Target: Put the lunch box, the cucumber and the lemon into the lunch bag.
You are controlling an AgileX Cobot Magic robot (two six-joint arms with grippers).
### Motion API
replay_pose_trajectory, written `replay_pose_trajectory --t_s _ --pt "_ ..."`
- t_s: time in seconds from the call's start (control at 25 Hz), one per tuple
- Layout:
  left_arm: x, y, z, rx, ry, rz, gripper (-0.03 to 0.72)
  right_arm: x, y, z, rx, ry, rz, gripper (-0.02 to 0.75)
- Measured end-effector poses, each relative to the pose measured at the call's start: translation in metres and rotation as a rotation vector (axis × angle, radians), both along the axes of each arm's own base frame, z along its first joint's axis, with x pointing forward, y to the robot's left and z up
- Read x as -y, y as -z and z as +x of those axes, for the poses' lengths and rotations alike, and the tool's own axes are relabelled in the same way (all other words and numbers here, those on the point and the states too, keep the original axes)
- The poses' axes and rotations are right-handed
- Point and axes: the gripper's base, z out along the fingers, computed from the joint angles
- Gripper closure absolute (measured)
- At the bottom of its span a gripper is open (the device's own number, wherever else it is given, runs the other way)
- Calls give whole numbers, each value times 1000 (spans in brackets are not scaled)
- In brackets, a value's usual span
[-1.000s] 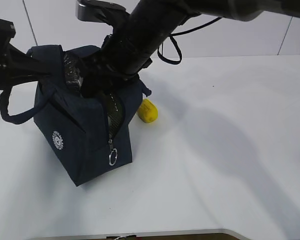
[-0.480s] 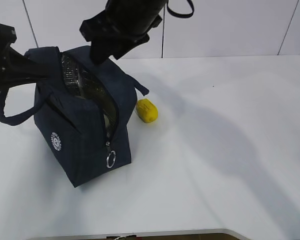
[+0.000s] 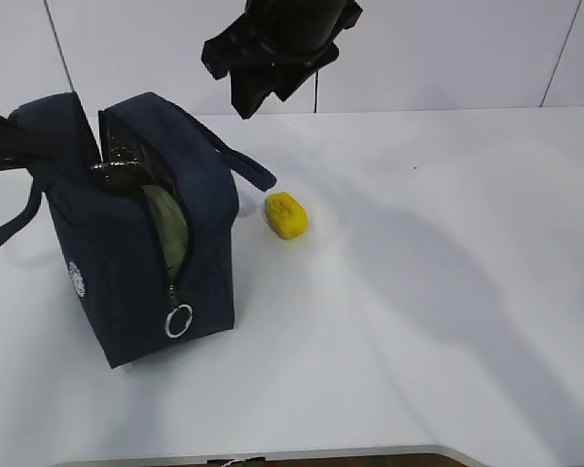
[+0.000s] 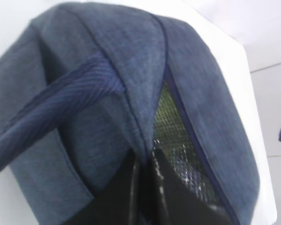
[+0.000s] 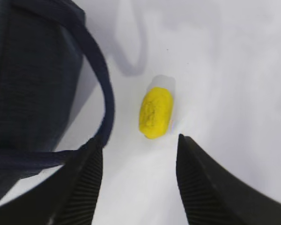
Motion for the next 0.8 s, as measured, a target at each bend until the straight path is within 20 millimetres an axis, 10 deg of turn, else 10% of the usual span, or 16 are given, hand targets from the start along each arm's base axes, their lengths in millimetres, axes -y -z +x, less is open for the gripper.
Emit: replay_pose_trajectory --t_s 0.8 --pt "-30 1 0 -7 -80 8 697 16 41 31 -84 80 -27 328"
